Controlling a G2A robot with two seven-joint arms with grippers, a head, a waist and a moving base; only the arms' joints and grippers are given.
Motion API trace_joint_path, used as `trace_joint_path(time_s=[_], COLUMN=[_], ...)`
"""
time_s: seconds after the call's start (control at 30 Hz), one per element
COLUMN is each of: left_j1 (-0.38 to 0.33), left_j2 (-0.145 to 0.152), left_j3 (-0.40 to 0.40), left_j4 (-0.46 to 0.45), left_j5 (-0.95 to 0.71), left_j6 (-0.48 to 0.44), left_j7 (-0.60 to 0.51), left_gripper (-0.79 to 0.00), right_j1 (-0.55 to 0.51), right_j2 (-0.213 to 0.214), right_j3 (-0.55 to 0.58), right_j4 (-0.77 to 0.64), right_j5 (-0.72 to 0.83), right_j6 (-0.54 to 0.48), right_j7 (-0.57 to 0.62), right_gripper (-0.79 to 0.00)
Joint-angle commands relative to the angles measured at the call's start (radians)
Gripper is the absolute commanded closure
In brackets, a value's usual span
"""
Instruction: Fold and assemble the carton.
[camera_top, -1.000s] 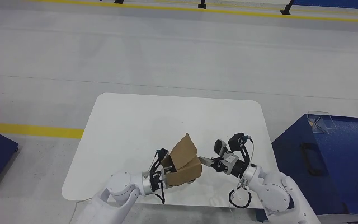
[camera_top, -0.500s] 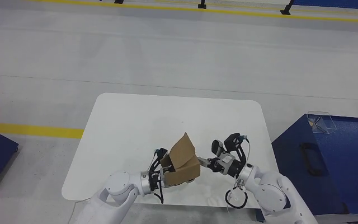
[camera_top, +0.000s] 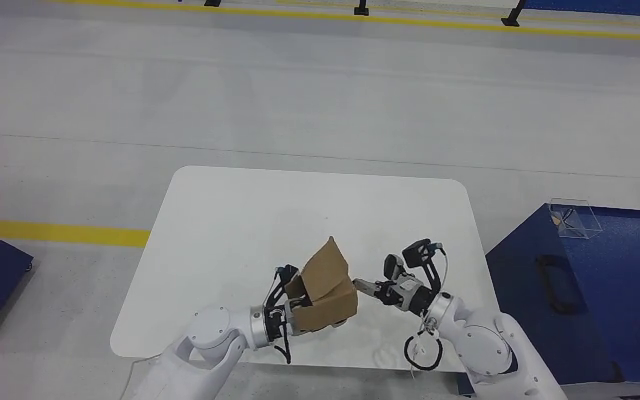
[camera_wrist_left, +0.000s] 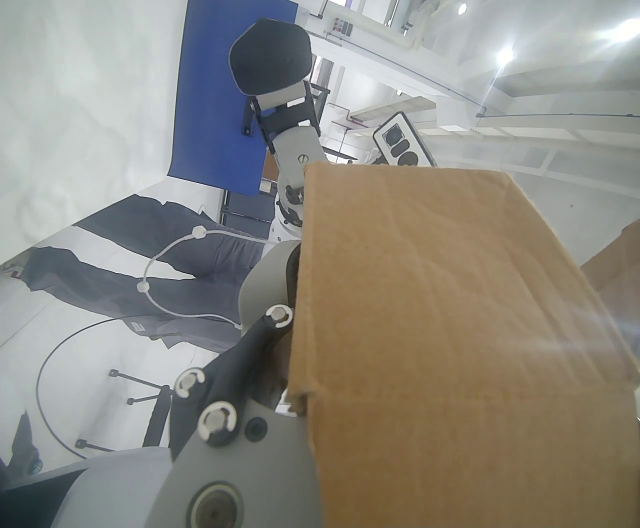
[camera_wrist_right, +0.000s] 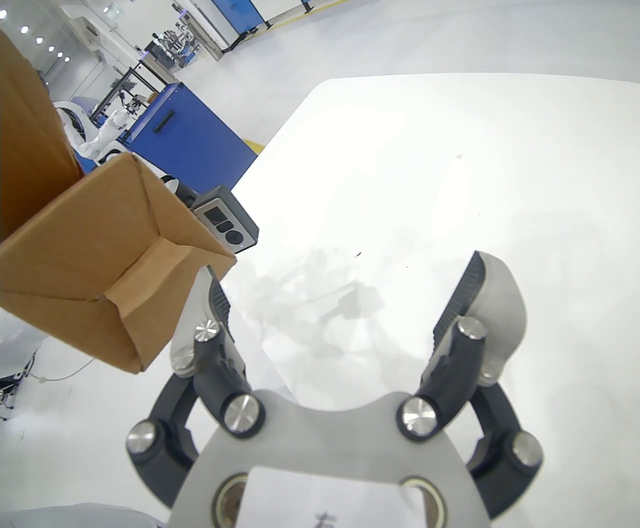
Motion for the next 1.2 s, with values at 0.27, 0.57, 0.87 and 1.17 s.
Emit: trace_joint_path(time_s=[0.27,0.57,0.87,1.17], left_j1=[-0.001,0.006,0.015,0.005], left_j2=[-0.001,0.0,0.0,-0.007], left_j3=[0.004,0.0,0.0,0.018], left_j4=[0.003,-0.004,-0.003,0.006], left_j5=[0.001,0.006,-0.002,-0.006], left_j6=[0.003,0.001,-0.01,-0.019], left_j7=[0.001,0.005,0.01,0.021], left_gripper=[0.0,0.0,0.0,0.0], right_j1=[-0.004,-0.002,0.005,-0.058], right_j2=[0.002,0.003,0.011,0.022], right_j3=[-0.001,-0.017,0.063,0.296], right_j4=[-0.011,-0.014,0.0,0.001], right_j5=[0.038,0.032,0.094,0.089], right_j6=[-0.024,-0.024,-0.024,0.053], right_j7=[-0.006,-0.001,-0.025,-0.216], right_gripper=[-0.785,-0.785,-0.785,-0.785])
